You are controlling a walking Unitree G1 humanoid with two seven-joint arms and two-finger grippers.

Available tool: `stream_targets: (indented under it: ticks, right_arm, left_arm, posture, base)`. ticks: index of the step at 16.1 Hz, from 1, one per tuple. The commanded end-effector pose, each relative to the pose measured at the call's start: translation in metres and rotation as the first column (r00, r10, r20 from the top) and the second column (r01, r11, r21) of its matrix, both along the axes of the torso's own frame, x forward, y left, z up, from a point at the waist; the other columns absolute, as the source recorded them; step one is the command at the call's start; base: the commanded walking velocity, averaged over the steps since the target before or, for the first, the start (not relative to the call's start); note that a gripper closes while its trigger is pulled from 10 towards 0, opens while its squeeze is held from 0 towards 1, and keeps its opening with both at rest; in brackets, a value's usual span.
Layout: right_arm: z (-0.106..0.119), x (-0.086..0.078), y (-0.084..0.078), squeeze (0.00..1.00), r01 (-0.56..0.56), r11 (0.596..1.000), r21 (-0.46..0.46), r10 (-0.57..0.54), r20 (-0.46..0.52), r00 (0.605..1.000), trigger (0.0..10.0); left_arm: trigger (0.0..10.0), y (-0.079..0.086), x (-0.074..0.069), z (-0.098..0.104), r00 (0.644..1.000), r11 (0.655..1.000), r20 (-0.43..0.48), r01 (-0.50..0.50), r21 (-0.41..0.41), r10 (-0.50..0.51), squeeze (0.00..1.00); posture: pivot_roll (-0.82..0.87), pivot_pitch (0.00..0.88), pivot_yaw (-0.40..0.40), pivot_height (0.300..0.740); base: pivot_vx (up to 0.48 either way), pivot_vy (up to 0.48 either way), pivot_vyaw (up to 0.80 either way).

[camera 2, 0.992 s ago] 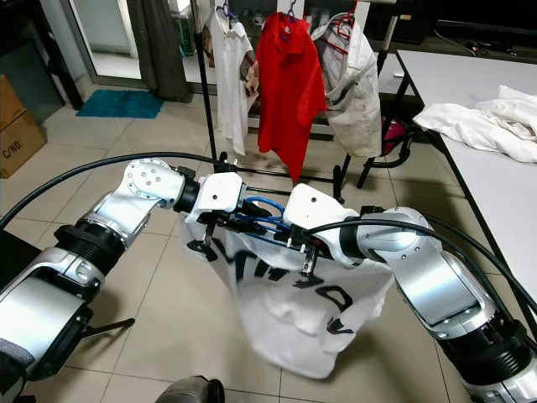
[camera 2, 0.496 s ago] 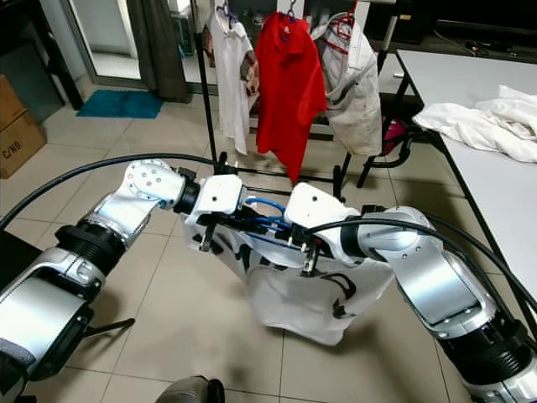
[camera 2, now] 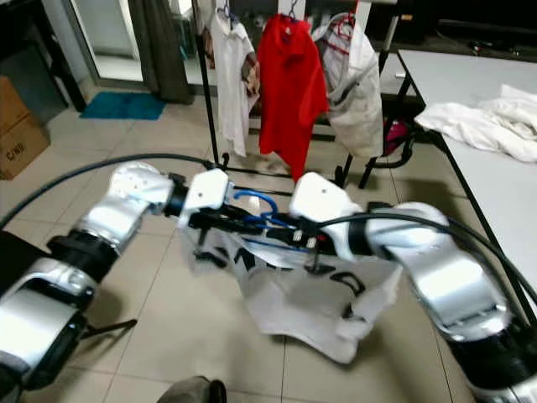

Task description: Hang hanger

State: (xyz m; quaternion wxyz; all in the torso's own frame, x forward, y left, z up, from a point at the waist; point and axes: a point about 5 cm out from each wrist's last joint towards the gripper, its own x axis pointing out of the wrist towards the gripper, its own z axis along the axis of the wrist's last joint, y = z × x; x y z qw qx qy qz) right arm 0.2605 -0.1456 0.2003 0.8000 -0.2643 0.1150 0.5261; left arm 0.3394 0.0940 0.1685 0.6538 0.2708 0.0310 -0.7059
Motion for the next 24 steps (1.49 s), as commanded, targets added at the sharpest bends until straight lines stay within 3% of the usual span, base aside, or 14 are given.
stream_targets:
  ticks: [1, 4, 6, 8, 11, 12, 13, 14, 15, 16, 18, 20, 24]
  right_arm:
    - [0.008, -0.004, -0.004, 1.00, -0.029, 0.999, 0.021, 0.029, 0.010, 1.000, 10.0]
    - [0.015, -0.001, -0.017, 1.00, 0.002, 0.999, 0.049, -0.004, 0.027, 1.000, 10.0]
    - [0.032, 0.004, -0.027, 1.00, 0.051, 0.981, 0.188, -0.061, 0.052, 0.997, 10.0]
    - [0.040, 0.009, -0.036, 1.00, 0.129, 0.956, 0.265, -0.158, 0.094, 0.983, 10.0]
    - [0.029, 0.010, -0.042, 1.00, 0.281, 0.914, 0.293, -0.312, 0.061, 0.948, 10.0]
    - [0.017, 0.011, -0.043, 1.00, 0.392, 0.864, 0.315, -0.416, 0.010, 0.909, 10.0]
    - [0.005, 0.015, -0.043, 1.00, 0.522, 0.793, 0.312, -0.549, -0.004, 0.836, 10.0]
    - [-0.002, 0.018, -0.040, 0.76, 0.599, 0.727, 0.334, -0.625, -0.037, 0.780, 10.0]
    - [-0.004, 0.019, -0.039, 0.00, 0.631, 0.699, 0.335, -0.659, -0.039, 0.751, 10.0]
    - [-0.007, 0.019, -0.031, 0.00, 0.704, 0.597, 0.384, -0.732, -0.099, 0.674, 10.0]
    - [-0.005, 0.018, -0.024, 0.00, 0.725, 0.529, 0.441, -0.752, -0.153, 0.641, 10.0]
    - [-0.007, 0.017, -0.021, 0.00, 0.749, 0.508, 0.425, -0.775, -0.153, 0.613, 10.0]
    - [-0.015, 0.018, -0.011, 0.00, 0.778, 0.512, 0.364, -0.799, -0.130, 0.587, 10.0]
  left_arm:
    - [0.0, 0.009, 0.002, 0.005, 0.999, 0.999, -0.002, -0.033, -0.022, 0.033, 0.00]
    - [0.0, 0.021, 0.002, 0.003, 0.997, 0.998, -0.043, -0.066, 0.005, 0.066, 0.00]
    - [0.0, 0.030, 0.005, 0.001, 0.988, 0.990, -0.068, -0.140, 0.002, 0.140, 0.00]
    - [0.0, 0.034, 0.007, 0.002, 0.977, 0.981, -0.110, -0.189, -0.046, 0.183, 0.00]
    - [0.0, 0.039, 0.009, 0.007, 0.958, 0.957, -0.140, -0.266, -0.115, 0.249, 0.00]
    - [0.0, 0.042, 0.010, 0.007, 0.948, 0.944, -0.154, -0.301, -0.137, 0.279, 0.00]
    - [0.0, 0.043, 0.009, 0.007, 0.937, 0.932, -0.169, -0.331, -0.149, 0.306, 0.00]
    - [0.0, 0.044, 0.009, 0.004, 0.926, 0.921, -0.163, -0.364, -0.141, 0.342, 0.00]
    - [0.0, 0.044, 0.009, 0.003, 0.923, 0.919, -0.159, -0.372, -0.133, 0.351, 0.00]
    - [0.0, 0.044, 0.009, -0.005, 0.896, 0.894, -0.139, -0.436, -0.097, 0.422, 0.00]
    - [0.0, 0.043, 0.010, -0.008, 0.870, 0.867, -0.133, -0.488, -0.097, 0.475, 0.00]
    - [0.0, 0.042, 0.011, -0.008, 0.847, 0.840, -0.138, -0.529, -0.115, 0.514, 0.00]
    - [0.0, 0.032, 0.004, -0.006, 0.859, 0.849, -0.152, -0.508, -0.145, 0.488, 0.00]
  posture:
    - [0.03, 0.000, 0.049, 0.740]
    - [0.03, 0.000, 0.043, 0.740]
    - [0.03, 0.000, 0.042, 0.740]
    - [0.03, 0.000, 0.043, 0.740]
    - [0.03, 0.000, 0.045, 0.740]
    - [0.03, 0.000, 0.046, 0.740]
    - [0.03, 0.000, 0.053, 0.740]
    - [0.04, 0.000, 0.055, 0.740]
    - [0.04, 0.000, 0.055, 0.740]
    - [0.04, 0.000, 0.061, 0.740]
    - [0.04, 0.000, 0.063, 0.740]
    - [0.04, 0.000, 0.063, 0.740]
    - [0.04, 0.001, 0.054, 0.740]
  base:
    - [0.000, 0.000, 0.00]
    - [0.000, 0.000, 0.00]
    - [0.000, 0.000, 0.00]
    - [0.000, 0.000, 0.00]
    - [0.000, 0.000, 0.00]
    - [0.000, 0.000, 0.00]
    - [0.000, 0.000, 0.00]
    - [0.000, 0.000, 0.00]
    - [0.000, 0.000, 0.00]
    - [0.000, 0.000, 0.00]
    - [0.000, 0.000, 0.00]
    - [0.000, 0.000, 0.00]
    - [0.000, 0.000, 0.00]
